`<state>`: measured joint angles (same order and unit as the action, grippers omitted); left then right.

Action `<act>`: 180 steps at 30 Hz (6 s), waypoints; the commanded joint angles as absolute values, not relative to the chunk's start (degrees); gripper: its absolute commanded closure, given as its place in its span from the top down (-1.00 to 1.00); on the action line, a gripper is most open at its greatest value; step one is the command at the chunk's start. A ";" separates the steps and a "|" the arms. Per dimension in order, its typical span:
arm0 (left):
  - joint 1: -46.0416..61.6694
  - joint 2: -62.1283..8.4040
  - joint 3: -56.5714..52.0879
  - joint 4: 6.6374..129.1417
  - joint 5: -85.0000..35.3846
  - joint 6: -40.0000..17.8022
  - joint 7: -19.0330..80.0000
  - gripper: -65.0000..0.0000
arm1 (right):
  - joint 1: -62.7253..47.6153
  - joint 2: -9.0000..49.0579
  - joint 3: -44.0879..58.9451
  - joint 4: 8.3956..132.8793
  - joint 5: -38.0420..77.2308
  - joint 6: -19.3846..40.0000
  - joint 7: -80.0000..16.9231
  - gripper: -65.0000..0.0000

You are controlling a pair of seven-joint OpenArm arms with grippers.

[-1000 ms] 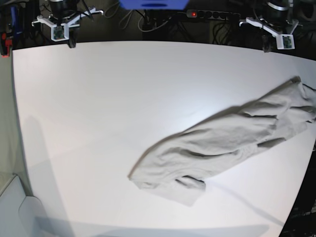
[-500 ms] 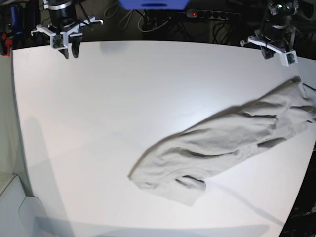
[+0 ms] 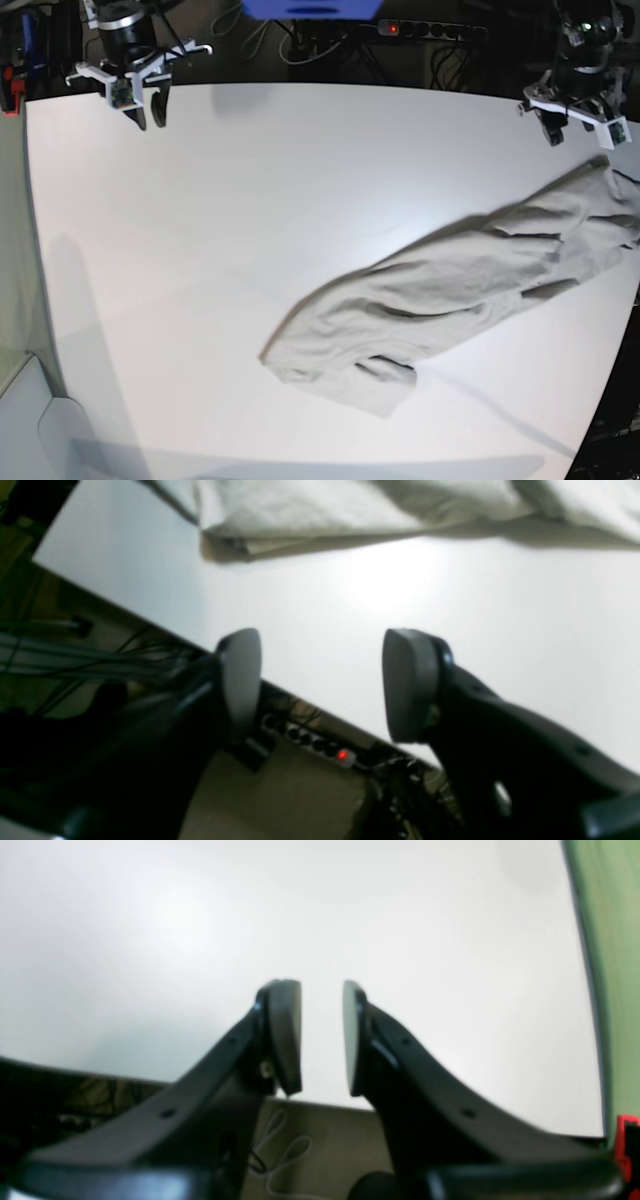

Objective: Layout the t-shirt on the table in an organized manner, then fold the t-shirt properly
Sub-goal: 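Raise both grippers from rest and open them above the table, then move the left gripper down to the grey shirt's bunched end, then grasp the shirt with the left gripper and drag it toward the table center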

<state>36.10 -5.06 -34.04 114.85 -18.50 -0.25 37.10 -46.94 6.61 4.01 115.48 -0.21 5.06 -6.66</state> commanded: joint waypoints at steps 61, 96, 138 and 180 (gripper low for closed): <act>13.23 -15.52 -45.85 86.73 -27.21 -8.92 35.38 0.15 | -38.46 4.09 4.53 116.35 -0.13 5.41 -20.44 -0.13; 7.16 -16.75 -38.20 79.69 -16.31 -8.92 35.03 0.15 | -37.93 4.53 4.53 116.35 -0.13 5.41 -22.55 -0.13; 6.99 -12.62 -23.52 115.47 -16.84 -8.92 41.89 -0.98 | -21.76 4.53 4.44 116.53 -0.22 5.32 -28.35 -0.66; -1.80 2.95 32.13 111.34 -4.26 -8.31 41.45 1.00 | -27.30 6.90 22.90 116.44 -0.13 11.03 -29.49 -0.21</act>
<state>-0.78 2.17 32.29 110.02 -4.23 -8.82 43.11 -27.20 6.50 22.72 115.48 -0.05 10.72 -30.79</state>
